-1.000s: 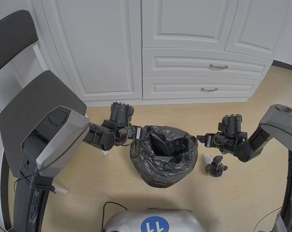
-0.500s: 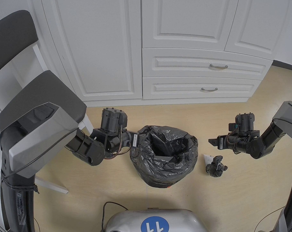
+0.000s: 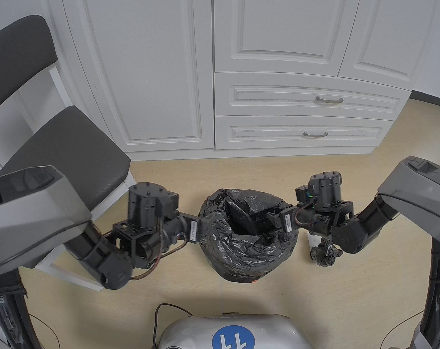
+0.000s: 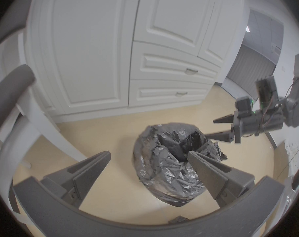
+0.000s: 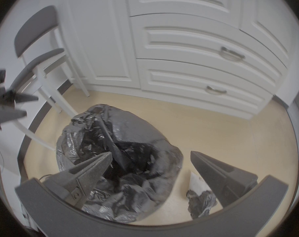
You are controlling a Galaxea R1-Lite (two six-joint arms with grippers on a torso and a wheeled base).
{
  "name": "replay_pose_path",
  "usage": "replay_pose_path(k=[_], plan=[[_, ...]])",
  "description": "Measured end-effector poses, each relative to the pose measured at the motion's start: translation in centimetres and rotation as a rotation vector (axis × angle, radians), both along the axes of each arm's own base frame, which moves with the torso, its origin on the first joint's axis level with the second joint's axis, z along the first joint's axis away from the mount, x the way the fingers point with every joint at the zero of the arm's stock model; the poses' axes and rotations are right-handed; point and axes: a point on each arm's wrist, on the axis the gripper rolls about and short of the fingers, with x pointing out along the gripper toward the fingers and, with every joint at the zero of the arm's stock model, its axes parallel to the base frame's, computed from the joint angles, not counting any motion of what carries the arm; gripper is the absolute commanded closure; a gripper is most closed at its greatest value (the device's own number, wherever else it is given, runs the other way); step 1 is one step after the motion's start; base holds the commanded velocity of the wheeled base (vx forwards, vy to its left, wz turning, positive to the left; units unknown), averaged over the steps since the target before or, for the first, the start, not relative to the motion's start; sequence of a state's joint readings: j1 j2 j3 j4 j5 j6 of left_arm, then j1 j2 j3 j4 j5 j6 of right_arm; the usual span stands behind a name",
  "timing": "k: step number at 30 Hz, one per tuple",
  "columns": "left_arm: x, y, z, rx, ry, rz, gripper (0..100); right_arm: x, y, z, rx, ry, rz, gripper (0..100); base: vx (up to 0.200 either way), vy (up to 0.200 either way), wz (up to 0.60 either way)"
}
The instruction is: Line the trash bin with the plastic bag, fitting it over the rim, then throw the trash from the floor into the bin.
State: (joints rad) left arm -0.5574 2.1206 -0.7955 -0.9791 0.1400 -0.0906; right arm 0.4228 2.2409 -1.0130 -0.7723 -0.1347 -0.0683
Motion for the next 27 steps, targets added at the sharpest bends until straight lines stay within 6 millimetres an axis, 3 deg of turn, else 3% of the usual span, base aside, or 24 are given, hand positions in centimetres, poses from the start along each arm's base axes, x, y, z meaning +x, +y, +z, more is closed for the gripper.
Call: replay_pose_path(k=[3, 9, 18, 27], plan=[[-0.9, 1.6, 1.0, -0.014, -0.029, 0.03, 0, 0.3, 1.8, -0.2, -0.048, -0.038, 0.038, 0, 0.0, 0.0, 0.0], [-2.2, 4.2, 3.0, -0.036, -0.068, 0.081, 0, 0.0, 4.9, -2.7, -0.17, -0.053, 0.089, 0, 0.0, 0.0, 0.0], [-3.1, 5.1, 3.6, -0.048, -0.086, 0.091, 0, -2.4, 5.9, -6.2, -0.259, -0.058, 0.186, 0, 0.0, 0.0, 0.0], [-3.6, 5.4, 3.2, -0.07, -0.122, 0.091, 0, -4.8, 7.2, -7.3, -0.281, -0.031, 0.259, 0, 0.0, 0.0, 0.0]])
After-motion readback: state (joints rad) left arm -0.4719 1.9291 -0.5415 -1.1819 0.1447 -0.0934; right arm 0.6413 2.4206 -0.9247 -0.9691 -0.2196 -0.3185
